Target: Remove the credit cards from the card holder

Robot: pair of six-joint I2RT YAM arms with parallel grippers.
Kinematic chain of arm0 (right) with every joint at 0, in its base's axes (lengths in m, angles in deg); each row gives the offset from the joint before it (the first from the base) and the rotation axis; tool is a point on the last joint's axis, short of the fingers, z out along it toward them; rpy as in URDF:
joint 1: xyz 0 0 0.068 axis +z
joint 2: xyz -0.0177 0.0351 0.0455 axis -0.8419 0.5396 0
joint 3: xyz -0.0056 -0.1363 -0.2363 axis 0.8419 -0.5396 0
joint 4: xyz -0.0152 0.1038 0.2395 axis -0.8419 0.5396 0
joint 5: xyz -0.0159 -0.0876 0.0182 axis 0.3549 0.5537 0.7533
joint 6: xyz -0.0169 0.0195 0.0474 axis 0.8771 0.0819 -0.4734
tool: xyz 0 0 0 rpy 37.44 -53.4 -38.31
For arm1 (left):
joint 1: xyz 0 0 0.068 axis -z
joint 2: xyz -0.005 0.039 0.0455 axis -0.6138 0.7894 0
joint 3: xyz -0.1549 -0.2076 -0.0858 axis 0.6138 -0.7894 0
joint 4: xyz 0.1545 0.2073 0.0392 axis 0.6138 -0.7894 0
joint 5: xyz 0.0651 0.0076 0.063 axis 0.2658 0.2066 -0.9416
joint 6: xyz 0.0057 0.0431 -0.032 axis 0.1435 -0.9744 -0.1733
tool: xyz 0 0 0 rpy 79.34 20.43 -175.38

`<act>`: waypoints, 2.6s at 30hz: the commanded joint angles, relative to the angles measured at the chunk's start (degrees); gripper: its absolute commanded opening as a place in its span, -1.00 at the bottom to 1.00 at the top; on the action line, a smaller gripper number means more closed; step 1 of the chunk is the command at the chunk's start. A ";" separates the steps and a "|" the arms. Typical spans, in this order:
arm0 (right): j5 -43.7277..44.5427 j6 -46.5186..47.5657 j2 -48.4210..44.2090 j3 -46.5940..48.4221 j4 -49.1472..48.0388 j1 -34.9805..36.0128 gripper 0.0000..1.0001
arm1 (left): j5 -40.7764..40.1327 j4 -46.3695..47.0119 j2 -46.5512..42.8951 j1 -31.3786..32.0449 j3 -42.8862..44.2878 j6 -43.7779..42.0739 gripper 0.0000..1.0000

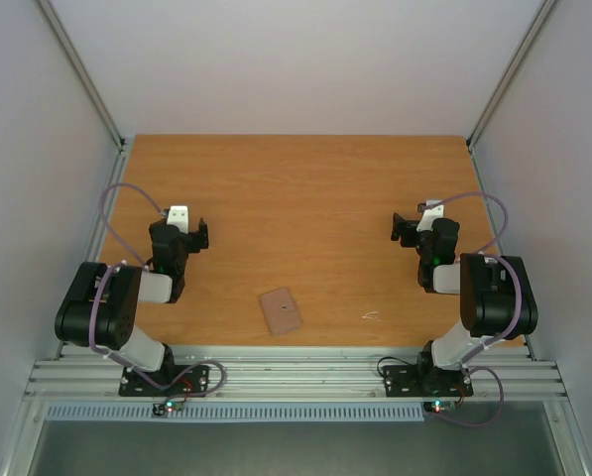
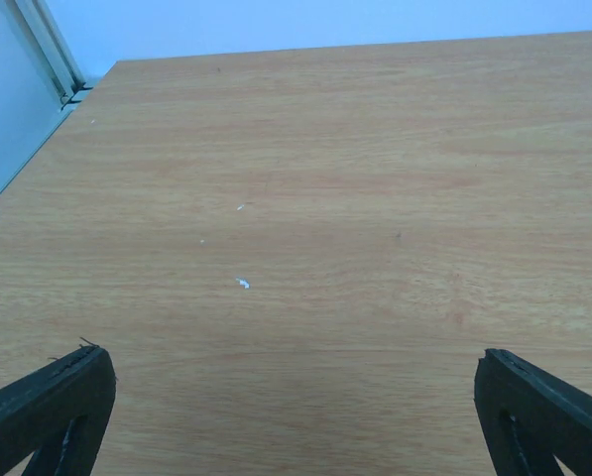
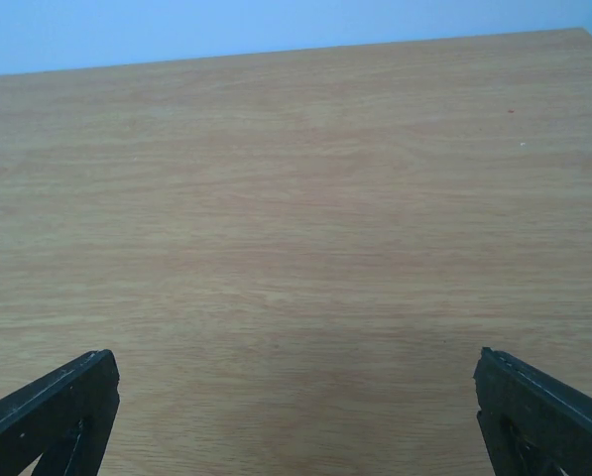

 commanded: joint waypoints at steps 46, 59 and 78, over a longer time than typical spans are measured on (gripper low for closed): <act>12.29 -10.18 12.51 64.60 121.63 60.26 0.66 | 18.79 -68.57 -42.13 0.01 17.03 40.24 0.94; 10.06 -21.80 27.34 76.54 127.92 69.37 0.97 | 25.91 -67.42 -34.60 0.19 17.68 40.27 0.94; 6.01 -27.25 32.75 67.93 116.57 67.25 0.96 | 26.71 -64.64 -34.25 0.45 15.60 40.27 0.94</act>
